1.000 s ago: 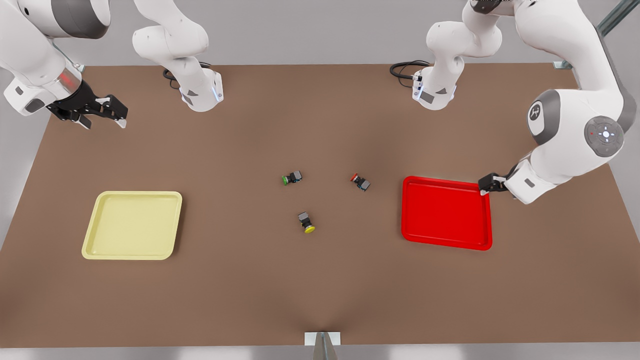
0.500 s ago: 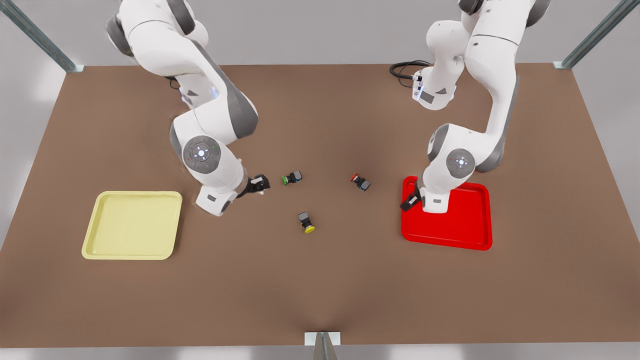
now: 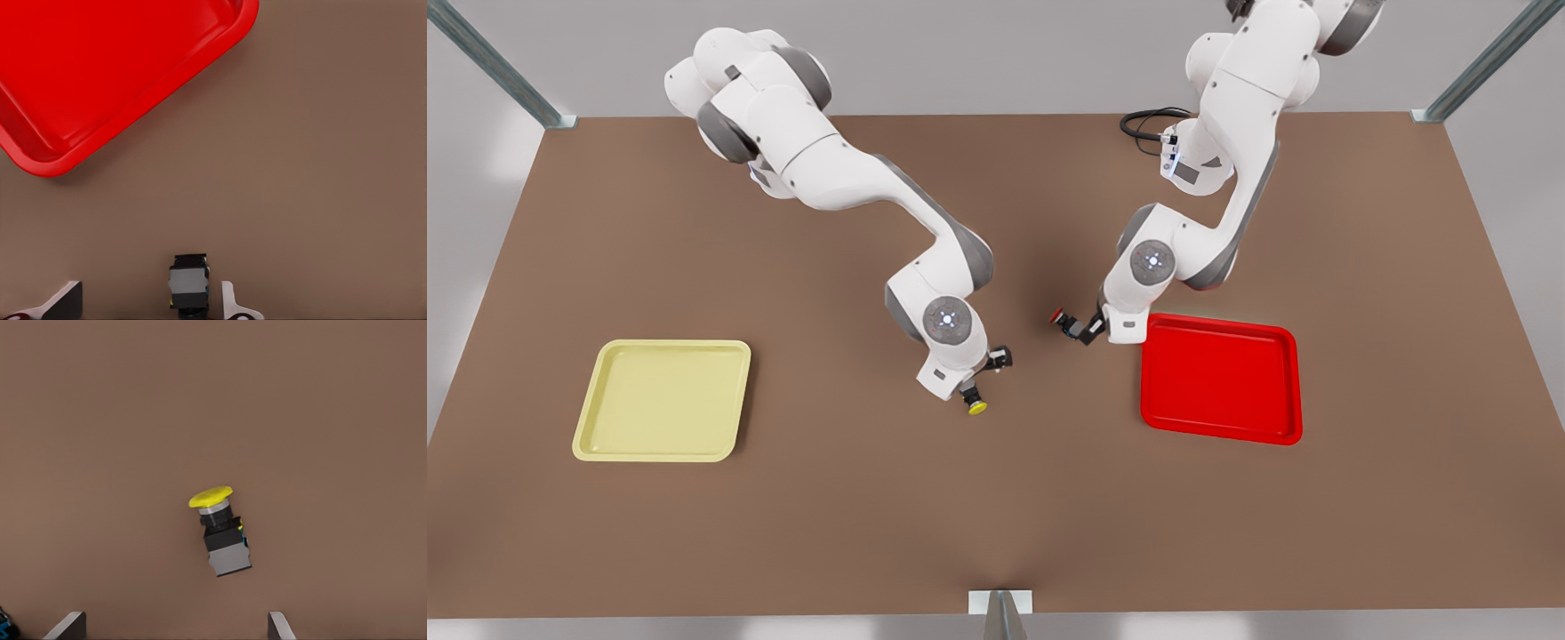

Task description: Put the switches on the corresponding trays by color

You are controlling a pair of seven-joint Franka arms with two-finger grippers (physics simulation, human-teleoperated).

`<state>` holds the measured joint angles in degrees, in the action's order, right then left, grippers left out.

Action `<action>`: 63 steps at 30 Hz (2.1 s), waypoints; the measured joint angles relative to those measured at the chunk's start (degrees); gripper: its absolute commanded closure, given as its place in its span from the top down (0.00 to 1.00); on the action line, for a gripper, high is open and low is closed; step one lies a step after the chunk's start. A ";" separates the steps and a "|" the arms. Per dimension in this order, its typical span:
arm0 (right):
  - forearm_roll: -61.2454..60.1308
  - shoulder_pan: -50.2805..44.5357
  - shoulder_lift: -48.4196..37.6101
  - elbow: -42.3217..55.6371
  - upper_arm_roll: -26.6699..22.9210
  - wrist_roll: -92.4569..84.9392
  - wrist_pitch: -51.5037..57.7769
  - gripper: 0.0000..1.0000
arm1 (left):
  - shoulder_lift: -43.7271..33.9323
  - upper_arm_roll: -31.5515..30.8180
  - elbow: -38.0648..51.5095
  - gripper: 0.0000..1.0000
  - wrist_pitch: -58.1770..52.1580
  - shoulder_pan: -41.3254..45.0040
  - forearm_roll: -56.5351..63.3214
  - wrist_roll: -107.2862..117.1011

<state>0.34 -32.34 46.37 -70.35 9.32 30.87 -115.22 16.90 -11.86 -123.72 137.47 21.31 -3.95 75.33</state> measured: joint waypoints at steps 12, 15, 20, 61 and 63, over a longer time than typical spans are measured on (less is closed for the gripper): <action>-0.71 0.09 6.50 0.13 -0.09 -13.08 -2.97 1.00 | 7.53 0.84 0.58 1.00 8.52 3.93 0.24 4.48; -0.69 0.09 8.23 0.21 -0.09 -10.04 -4.28 1.00 | 7.62 0.96 0.06 1.00 8.44 3.83 0.40 4.56; -0.17 0.18 8.79 0.65 -0.35 -11.87 -4.44 1.00 | 9.20 0.96 -0.04 0.94 9.90 3.83 0.49 4.57; 12.61 38.68 -39.03 -51.00 -0.96 -57.89 -4.53 1.00 | 10.53 0.79 -0.25 0.52 9.67 3.92 0.55 4.84; 14.63 43.97 -38.66 -52.06 -0.97 -61.81 -8.31 1.00 | 10.43 0.79 -0.12 0.52 9.32 3.92 0.57 4.68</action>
<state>14.97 11.63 7.71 -122.41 8.34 -30.95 -123.54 27.33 -11.07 -123.84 146.79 25.22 -3.38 80.01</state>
